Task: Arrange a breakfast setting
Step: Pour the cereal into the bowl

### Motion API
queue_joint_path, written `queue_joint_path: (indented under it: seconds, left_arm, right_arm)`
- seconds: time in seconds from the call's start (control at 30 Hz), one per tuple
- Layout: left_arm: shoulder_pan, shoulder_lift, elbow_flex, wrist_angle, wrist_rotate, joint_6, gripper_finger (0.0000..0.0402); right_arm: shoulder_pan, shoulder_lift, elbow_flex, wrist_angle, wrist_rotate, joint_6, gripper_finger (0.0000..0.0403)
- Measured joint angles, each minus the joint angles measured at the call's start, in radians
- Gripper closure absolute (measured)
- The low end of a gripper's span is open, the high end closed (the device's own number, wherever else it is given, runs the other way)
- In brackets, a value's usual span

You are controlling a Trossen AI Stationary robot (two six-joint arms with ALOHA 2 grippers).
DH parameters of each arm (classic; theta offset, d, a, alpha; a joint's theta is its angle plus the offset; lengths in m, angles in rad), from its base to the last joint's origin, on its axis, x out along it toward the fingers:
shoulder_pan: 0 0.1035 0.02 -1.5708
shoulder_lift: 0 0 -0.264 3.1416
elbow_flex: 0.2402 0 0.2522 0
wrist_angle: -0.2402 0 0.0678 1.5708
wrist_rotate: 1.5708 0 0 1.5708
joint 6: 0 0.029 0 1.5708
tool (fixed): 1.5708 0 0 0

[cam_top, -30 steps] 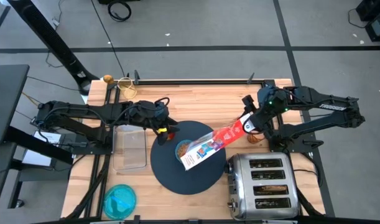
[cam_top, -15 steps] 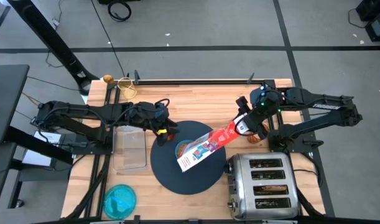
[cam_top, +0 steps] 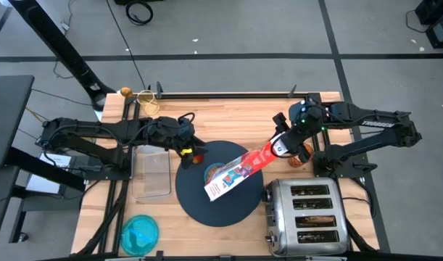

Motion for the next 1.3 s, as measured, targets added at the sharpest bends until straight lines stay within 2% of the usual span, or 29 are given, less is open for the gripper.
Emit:
queue_joint_path:
  seconds: [0.23, 0.4, 0.93, 1.3]
  left_arm:
    - [0.0, 0.0, 0.0, -0.007, 0.0, 0.0, 0.0247]
    - [0.0, 0.0, 0.0, -0.012, 0.0, 0.0, 0.0247]
    - [0.0, 0.0, -0.001, -0.014, 0.0, 0.019, 0.0247]
    - [0.038, 0.0, -0.001, 0.037, 0.07, 0.017, 0.0247]
  right_arm:
    - [-0.001, -0.006, 0.048, -0.016, 0.017, 0.0, 0.017]
    - [-0.001, -0.006, 0.047, -0.076, 0.014, 0.032, 0.0171]
    - [-0.007, -0.06, 0.047, -0.101, 0.012, 0.079, 0.0171]
    - [-0.087, -0.106, 0.047, -0.138, -0.088, 0.157, 0.0171]
